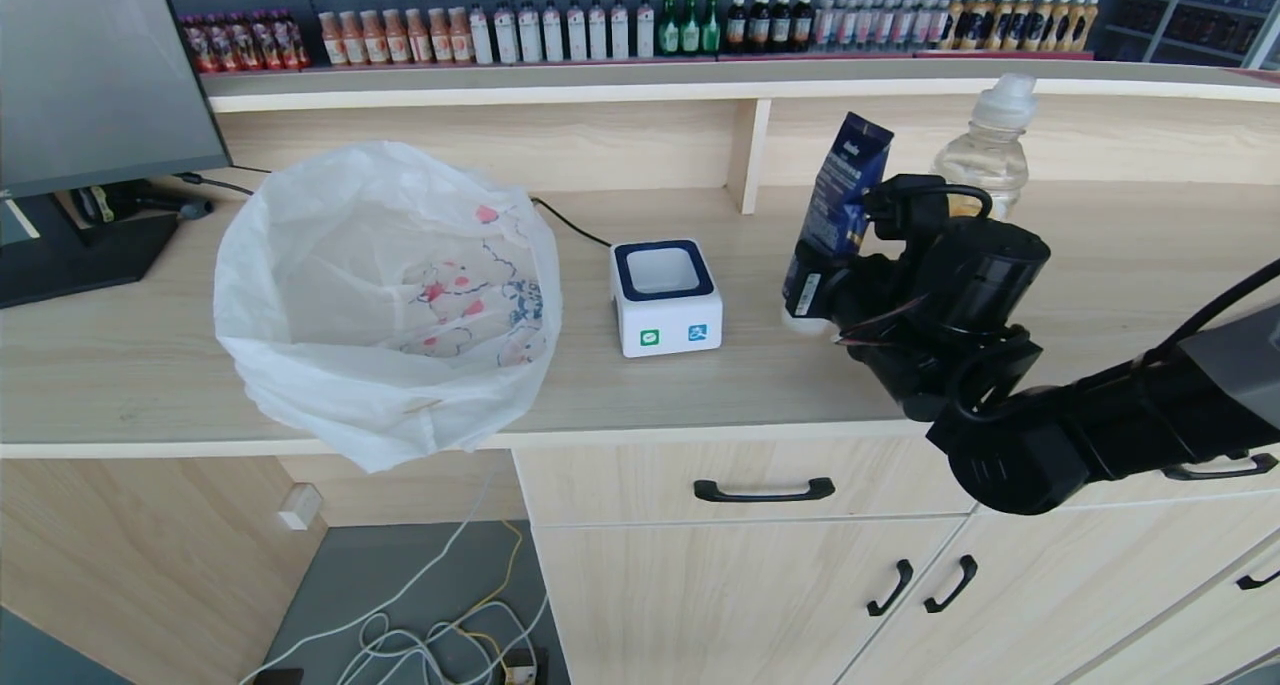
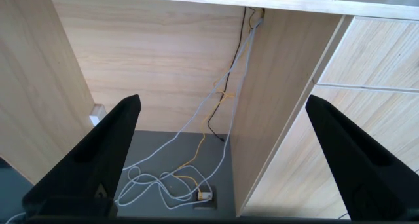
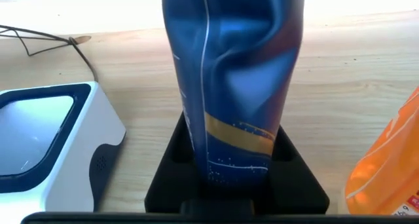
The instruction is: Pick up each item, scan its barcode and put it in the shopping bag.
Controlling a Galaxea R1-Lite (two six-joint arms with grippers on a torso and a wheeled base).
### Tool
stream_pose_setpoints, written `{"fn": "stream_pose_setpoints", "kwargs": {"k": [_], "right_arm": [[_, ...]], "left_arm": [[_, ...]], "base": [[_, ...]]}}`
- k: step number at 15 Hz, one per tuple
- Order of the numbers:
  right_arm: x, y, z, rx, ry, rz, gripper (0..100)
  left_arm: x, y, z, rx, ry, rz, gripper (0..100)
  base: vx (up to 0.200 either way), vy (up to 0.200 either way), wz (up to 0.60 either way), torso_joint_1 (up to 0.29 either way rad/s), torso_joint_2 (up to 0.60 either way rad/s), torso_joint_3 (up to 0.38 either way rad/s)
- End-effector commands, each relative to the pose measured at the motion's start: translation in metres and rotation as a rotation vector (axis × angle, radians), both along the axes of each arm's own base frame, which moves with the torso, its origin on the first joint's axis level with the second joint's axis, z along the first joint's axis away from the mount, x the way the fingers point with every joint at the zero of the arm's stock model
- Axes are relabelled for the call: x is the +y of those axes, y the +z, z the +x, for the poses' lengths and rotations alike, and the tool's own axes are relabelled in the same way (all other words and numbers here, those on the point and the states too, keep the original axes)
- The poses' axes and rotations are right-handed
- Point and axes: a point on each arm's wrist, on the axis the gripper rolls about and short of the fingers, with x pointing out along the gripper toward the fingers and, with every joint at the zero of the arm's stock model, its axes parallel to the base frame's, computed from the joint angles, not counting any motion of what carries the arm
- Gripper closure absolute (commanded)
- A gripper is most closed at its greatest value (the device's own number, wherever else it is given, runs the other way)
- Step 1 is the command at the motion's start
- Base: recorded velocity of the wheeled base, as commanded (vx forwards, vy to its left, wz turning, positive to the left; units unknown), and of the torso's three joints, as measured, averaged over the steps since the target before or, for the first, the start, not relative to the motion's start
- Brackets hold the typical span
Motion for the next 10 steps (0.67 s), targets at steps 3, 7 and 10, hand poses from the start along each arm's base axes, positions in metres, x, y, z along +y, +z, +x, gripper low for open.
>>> {"fn": "stream_pose_setpoints", "kwargs": {"k": [3, 7, 10], "right_arm": [[0.006, 0.019, -0.015, -0.044, 0.032, 0.019, 100], [0.006, 0.041, -0.037, -0.089, 0.064, 0.043, 100], [-0.005, 0.056, -0.065, -0.111, 0.083, 0.058, 100]], "left_arm": [[0.000, 0.000, 0.000, 0.000, 0.000, 0.000, 0], [0.000, 0.000, 0.000, 0.000, 0.000, 0.000, 0], [0.000, 0.000, 0.000, 0.000, 0.000, 0.000, 0]], "base": [[0.000, 0.000, 0.00, 0.000, 0.00, 0.000], [0.000, 0.000, 0.00, 0.000, 0.00, 0.000], [0.000, 0.000, 0.00, 0.000, 0.00, 0.000]]}}
